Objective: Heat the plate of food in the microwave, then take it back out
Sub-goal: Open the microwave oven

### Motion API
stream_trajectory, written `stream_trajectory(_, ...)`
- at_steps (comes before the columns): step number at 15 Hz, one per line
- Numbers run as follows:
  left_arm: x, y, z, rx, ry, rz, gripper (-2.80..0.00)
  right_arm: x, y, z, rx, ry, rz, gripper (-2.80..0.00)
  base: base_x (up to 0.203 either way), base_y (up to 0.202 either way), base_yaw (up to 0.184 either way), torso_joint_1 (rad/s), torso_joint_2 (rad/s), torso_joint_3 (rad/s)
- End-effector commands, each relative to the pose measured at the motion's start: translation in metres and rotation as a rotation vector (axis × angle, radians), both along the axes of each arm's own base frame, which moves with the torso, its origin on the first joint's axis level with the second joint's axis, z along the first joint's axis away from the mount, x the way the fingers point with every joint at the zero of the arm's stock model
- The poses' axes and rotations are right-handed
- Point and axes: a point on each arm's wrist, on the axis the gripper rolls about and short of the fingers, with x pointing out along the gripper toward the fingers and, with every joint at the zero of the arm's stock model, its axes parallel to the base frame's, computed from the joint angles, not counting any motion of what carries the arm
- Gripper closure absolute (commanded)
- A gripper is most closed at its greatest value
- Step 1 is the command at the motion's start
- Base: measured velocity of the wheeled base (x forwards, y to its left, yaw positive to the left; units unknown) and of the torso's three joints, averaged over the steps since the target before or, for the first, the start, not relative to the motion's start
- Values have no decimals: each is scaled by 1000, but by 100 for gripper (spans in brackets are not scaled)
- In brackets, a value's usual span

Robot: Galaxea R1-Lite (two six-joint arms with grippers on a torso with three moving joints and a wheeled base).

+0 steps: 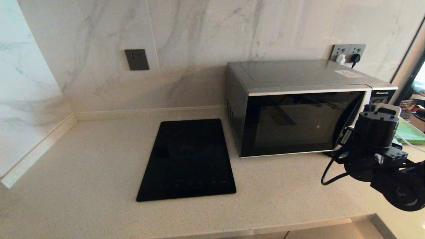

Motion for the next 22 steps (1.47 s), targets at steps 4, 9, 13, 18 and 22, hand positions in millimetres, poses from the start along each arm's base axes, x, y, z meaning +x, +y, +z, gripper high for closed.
stream_trajectory(4, 0, 0, 0, -1, 1, 2, 0, -3, -1, 20, 44, -98, -1, -280, 0, 0, 0, 0, 0, 0)
stream_trajectory(9, 0, 0, 0, -1, 1, 2, 0, -8, 1, -2, 91, 81, 149, -280, 0, 0, 0, 0, 0, 0)
stream_trajectory(13, 0, 0, 0, -1, 1, 2, 0, -10, -2, -6, 122, 146, 224, -280, 0, 0, 0, 0, 0, 0)
stream_trajectory(18, 0, 0, 0, -1, 1, 2, 0, 8, -11, 0, 128, 110, 197, -280, 0, 0, 0, 0, 0, 0)
stream_trajectory(22, 0, 0, 0, -1, 1, 2, 0, 25, -23, -5, 121, 110, 132, -280, 0, 0, 0, 0, 0, 0)
